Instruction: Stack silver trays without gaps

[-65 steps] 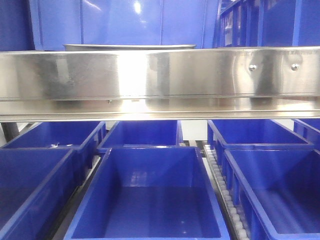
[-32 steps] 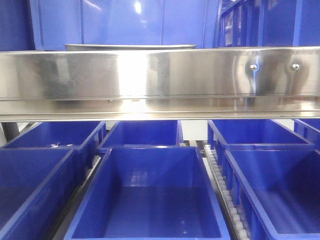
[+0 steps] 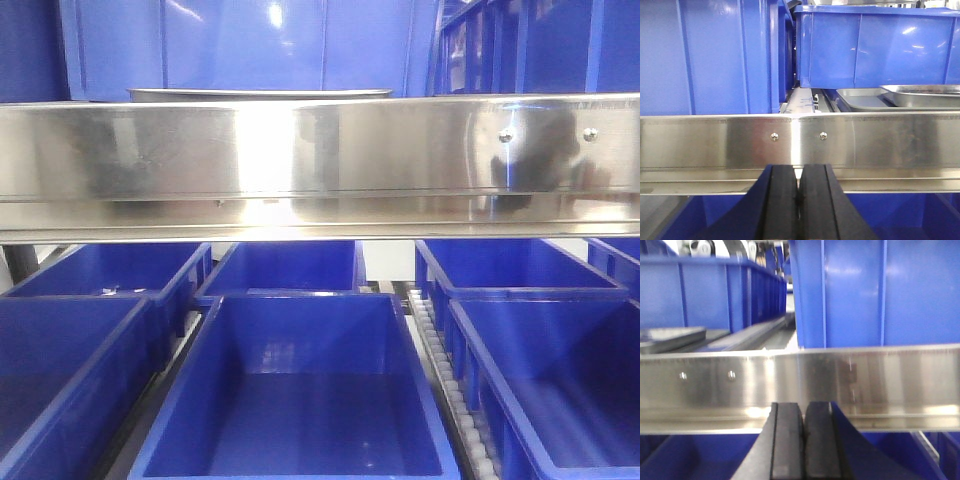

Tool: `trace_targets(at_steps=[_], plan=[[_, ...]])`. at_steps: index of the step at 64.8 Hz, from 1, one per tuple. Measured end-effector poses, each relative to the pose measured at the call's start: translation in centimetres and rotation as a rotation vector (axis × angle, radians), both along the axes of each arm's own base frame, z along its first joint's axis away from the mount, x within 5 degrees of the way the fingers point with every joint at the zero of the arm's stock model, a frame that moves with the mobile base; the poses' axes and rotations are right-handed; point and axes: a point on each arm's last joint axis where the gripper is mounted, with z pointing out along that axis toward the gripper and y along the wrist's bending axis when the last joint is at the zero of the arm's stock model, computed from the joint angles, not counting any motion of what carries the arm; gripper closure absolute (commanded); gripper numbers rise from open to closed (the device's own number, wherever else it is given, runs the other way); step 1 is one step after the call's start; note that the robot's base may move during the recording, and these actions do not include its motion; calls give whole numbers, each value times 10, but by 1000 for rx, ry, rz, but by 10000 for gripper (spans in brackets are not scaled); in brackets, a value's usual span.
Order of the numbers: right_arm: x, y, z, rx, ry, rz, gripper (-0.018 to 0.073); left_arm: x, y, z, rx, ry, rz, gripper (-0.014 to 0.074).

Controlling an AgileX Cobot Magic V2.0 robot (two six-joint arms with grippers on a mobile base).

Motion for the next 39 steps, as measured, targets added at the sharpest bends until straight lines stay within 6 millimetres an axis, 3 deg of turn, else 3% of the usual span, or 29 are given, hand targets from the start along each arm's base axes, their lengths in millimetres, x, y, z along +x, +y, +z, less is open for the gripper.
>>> trace_targets(at_steps=[39], plan=[[0,0,-1,-3,6,0,638,0,0,0,0,0,0,608]])
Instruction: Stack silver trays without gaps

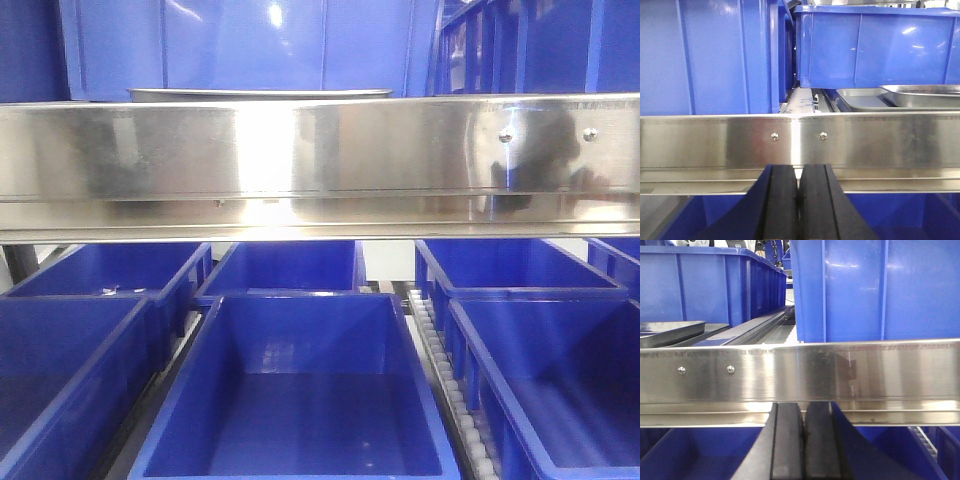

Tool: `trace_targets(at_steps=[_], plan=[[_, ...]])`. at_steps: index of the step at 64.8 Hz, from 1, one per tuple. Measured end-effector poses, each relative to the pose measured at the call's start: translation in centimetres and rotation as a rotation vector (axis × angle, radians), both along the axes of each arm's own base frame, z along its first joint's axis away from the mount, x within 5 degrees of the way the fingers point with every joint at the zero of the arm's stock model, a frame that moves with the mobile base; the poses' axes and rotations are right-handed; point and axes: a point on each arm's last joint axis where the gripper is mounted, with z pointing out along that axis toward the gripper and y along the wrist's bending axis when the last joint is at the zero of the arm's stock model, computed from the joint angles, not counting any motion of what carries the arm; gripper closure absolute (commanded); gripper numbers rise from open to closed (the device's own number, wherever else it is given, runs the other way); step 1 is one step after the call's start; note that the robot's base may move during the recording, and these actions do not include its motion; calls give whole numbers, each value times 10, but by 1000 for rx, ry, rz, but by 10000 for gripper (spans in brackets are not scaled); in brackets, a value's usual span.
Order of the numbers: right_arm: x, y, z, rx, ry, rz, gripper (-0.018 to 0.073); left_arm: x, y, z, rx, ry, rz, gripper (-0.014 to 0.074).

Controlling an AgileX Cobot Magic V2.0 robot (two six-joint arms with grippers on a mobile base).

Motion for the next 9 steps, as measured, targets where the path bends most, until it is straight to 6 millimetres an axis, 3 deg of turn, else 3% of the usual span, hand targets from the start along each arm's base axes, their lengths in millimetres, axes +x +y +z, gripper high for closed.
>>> trace_targets(at_steps=[9], plan=[[0,0,0,0,0,0,638,0,0,0,0,0,0,608]])
